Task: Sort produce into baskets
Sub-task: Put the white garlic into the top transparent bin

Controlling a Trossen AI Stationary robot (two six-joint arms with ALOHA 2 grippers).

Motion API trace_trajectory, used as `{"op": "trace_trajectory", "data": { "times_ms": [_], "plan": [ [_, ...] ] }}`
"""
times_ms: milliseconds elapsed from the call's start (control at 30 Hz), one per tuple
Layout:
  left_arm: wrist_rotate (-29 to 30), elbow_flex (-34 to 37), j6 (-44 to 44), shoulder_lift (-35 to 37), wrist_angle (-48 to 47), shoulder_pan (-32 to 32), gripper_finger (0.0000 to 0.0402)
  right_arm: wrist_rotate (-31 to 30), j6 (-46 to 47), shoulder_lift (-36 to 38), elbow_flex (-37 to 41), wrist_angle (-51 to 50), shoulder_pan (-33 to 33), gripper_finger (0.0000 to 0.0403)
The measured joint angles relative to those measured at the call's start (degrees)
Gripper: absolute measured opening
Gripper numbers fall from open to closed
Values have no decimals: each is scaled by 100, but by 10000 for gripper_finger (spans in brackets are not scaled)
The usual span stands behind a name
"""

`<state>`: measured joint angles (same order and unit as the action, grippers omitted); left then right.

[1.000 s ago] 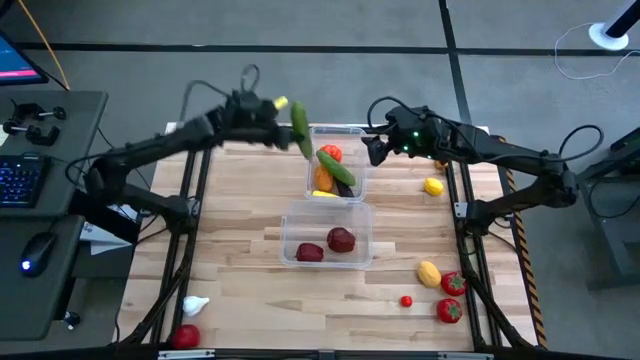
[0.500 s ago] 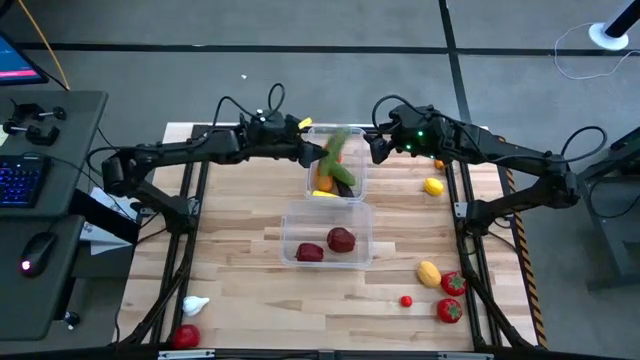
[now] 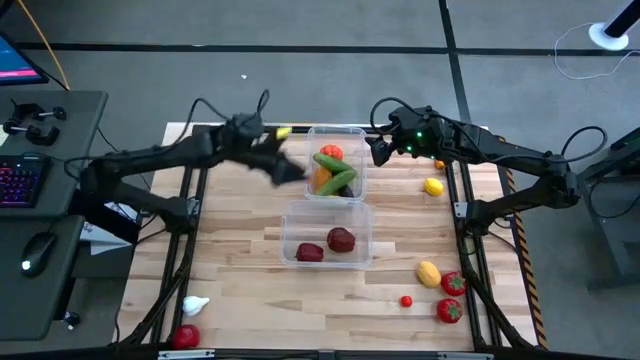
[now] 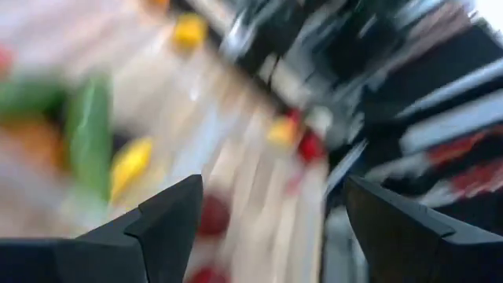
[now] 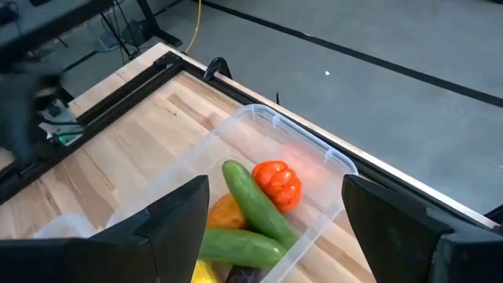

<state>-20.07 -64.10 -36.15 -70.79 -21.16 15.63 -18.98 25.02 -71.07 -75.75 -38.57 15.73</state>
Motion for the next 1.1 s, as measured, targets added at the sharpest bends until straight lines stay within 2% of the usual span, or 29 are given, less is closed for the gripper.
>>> {"op": "trace_trajectory", "data": {
  "times_ms": [100,200,267,367,467,567,733,933,1100],
  "plan": [
    [783,0,-48,547,-1650,-741,294,0,0,0,0,0,0,284],
    [1552,0,-557,1012,-3107,-1732,294,2,0,0,0,0,0,284],
    [1800,0,-1005,1123,-3990,-2510,294,9,0,0,0,0,0,284],
    [1831,22,-1549,960,-4980,-3696,294,9,0,0,0,0,2,284],
    [1393,161,-1891,494,-5288,-4491,294,9,-20,2,0,3,2,284],
    [632,288,-2182,-175,-5356,-4860,294,9,-58,2,0,4,2,284],
    [-570,442,-2187,-1263,-5257,-5000,294,8,-63,2,0,7,2,284],
    [-1216,531,-2073,-2265,-4747,-5153,294,50,-63,2,0,7,2,284],
    [-1805,533,-1894,-2742,-4677,-5417,294,159,-159,2,0,2,2,284]
  ]
}}
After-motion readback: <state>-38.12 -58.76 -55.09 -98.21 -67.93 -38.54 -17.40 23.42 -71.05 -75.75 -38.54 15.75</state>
